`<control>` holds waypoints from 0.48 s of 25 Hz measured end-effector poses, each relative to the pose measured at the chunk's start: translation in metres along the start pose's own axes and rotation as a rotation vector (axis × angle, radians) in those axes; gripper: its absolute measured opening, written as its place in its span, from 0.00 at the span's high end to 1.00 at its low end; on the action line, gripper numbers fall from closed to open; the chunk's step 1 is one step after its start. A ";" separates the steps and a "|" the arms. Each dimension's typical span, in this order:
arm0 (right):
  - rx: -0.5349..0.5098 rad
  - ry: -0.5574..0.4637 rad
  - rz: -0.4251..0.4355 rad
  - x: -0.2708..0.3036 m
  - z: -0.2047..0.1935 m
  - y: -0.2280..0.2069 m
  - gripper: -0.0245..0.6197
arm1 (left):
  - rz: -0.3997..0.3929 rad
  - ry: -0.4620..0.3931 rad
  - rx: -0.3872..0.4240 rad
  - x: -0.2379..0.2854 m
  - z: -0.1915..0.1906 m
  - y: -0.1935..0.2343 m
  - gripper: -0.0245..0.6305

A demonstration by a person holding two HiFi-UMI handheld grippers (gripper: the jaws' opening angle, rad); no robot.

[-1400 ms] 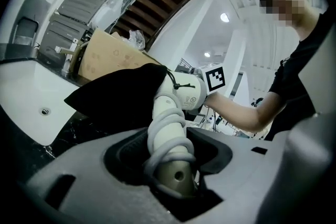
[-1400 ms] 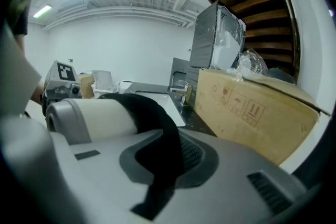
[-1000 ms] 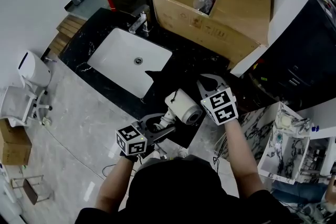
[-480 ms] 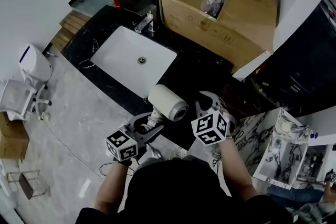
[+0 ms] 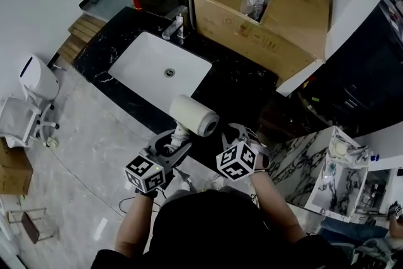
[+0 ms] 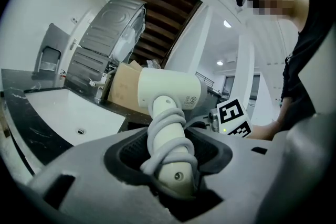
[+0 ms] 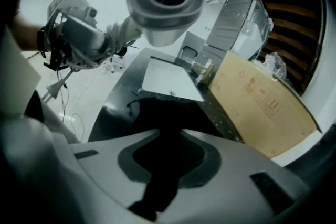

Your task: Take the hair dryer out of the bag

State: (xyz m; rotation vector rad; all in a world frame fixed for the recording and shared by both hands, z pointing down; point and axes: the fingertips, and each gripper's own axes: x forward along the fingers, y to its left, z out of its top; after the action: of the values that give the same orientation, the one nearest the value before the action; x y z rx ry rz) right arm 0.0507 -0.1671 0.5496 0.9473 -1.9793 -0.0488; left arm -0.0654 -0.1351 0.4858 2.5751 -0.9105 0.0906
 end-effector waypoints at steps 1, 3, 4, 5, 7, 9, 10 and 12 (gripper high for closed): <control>-0.015 0.021 0.053 0.003 -0.003 0.011 0.82 | 0.006 0.003 0.013 0.001 0.001 0.002 0.62; -0.032 0.038 0.134 0.001 -0.006 0.027 0.66 | 0.011 0.006 0.046 0.003 0.005 0.003 0.62; -0.029 0.029 0.152 -0.004 -0.004 0.031 0.61 | 0.010 0.002 0.058 0.004 0.008 0.002 0.62; -0.019 0.012 0.155 -0.010 -0.001 0.032 0.61 | 0.007 -0.005 0.066 0.005 0.012 0.001 0.62; 0.012 -0.031 0.133 -0.025 0.009 0.028 0.61 | 0.006 -0.024 0.080 0.005 0.020 -0.001 0.62; 0.054 -0.080 0.100 -0.039 0.023 0.020 0.61 | 0.015 -0.043 0.096 0.002 0.029 0.000 0.62; 0.077 -0.105 0.085 -0.046 0.029 0.015 0.61 | 0.022 -0.053 0.101 0.001 0.033 0.001 0.62; 0.127 -0.158 0.069 -0.057 0.040 0.009 0.63 | 0.035 -0.074 0.101 -0.002 0.040 0.004 0.62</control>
State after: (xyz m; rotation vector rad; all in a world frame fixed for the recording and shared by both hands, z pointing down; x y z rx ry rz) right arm 0.0320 -0.1375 0.4883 0.9810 -2.1803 0.0434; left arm -0.0723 -0.1525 0.4502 2.6714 -1.0026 0.0532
